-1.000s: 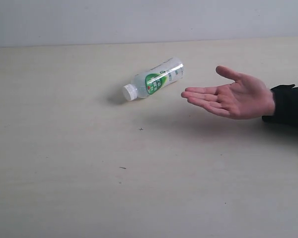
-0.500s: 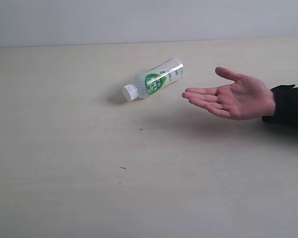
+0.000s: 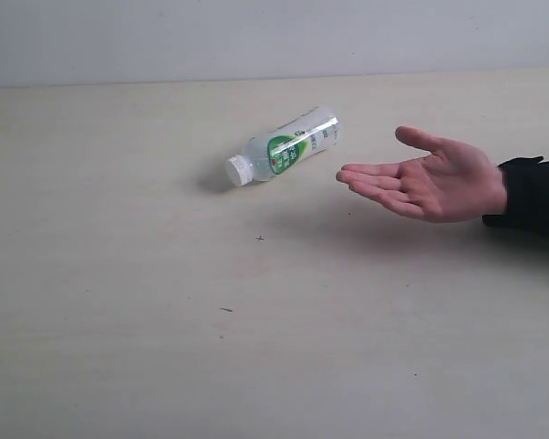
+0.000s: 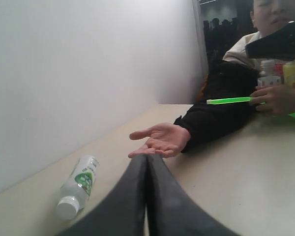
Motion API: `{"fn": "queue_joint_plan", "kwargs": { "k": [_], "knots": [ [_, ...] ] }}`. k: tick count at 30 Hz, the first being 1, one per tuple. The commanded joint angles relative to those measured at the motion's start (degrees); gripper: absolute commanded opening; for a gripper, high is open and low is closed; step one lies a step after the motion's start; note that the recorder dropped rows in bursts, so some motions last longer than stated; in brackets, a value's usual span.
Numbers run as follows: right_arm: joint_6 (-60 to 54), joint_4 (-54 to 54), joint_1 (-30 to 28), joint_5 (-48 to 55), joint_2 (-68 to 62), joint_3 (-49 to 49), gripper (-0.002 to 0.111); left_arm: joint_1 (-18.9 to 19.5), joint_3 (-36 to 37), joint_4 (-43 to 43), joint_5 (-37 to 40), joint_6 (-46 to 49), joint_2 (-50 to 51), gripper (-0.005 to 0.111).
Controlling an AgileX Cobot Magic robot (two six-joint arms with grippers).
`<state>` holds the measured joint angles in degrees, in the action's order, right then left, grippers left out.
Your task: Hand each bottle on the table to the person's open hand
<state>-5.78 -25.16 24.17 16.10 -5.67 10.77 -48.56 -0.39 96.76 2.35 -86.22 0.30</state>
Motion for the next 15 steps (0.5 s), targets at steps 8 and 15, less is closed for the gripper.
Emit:
{"fn": "queue_joint_plan", "kwargs": {
  "k": [8, 15],
  "knots": [
    [-0.2, 0.1, -0.2, -0.8, 0.3, -0.1, 0.0, 0.1, -0.4, -9.6, -0.5, -11.5, -0.3, 0.0],
    [-0.2, 0.1, -0.2, -0.8, 0.3, -0.1, 0.0, 0.1, -0.4, -51.0, -3.5, 26.3, -0.3, 0.0]
  ]
}}
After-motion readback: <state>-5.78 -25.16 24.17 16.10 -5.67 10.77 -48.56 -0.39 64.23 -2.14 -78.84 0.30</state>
